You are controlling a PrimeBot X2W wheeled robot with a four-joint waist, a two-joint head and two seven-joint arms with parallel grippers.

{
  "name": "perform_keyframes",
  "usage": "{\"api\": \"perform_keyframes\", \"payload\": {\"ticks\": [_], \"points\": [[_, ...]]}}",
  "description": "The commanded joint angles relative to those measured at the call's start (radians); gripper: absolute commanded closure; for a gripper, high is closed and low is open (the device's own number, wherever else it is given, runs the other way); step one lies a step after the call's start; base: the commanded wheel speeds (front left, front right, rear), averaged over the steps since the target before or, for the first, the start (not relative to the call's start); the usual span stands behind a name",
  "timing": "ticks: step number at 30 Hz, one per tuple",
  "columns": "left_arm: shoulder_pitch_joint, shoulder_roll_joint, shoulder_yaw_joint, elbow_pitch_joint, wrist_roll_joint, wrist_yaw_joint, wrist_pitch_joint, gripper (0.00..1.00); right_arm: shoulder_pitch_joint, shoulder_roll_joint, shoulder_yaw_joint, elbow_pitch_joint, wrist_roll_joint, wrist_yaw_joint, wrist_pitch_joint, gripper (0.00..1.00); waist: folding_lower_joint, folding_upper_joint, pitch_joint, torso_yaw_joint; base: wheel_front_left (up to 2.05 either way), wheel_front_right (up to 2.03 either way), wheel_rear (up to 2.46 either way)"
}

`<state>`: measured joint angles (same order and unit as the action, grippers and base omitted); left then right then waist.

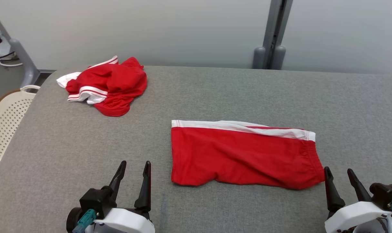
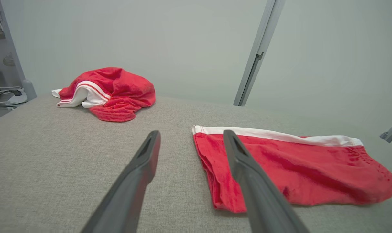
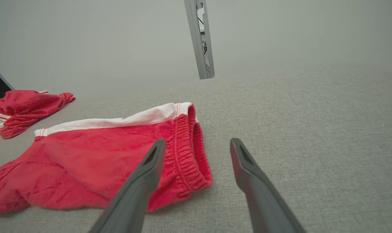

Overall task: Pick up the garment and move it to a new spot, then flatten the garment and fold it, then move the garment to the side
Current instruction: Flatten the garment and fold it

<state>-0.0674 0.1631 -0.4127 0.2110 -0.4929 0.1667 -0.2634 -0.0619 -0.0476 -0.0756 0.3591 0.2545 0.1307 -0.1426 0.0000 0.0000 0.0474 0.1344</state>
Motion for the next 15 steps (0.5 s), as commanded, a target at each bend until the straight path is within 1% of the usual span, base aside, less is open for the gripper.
{"api": "perform_keyframes", "payload": {"ticks": [1,6,8,15], "points": [[0.005,-0.004,0.009,-0.003,0.009,-0.008,-0.001,0.0,-0.018,-0.006,-0.005,0.019,0.004,0.0,-0.006,0.0,0.0,0.0,-0.002,0.013,0.0,0.0,0.0],[0.012,-0.023,0.034,0.002,0.034,-0.026,-0.001,0.0,-0.073,-0.006,-0.021,0.128,-0.003,0.0,0.0,0.0,0.0,0.0,0.004,0.032,0.0,0.0,0.0],[0.011,-0.028,0.038,0.004,0.039,-0.032,-0.001,0.0,-0.086,-0.006,-0.024,0.152,-0.004,0.0,0.005,0.0,0.0,0.0,0.006,0.035,0.0,0.0,0.0],[0.0,-0.052,0.063,0.018,0.064,-0.056,-0.001,0.0,-0.168,-0.006,-0.046,0.314,0.026,0.0,0.024,0.0,0.0,0.0,0.028,0.06,0.0,0.0,0.0]]}}
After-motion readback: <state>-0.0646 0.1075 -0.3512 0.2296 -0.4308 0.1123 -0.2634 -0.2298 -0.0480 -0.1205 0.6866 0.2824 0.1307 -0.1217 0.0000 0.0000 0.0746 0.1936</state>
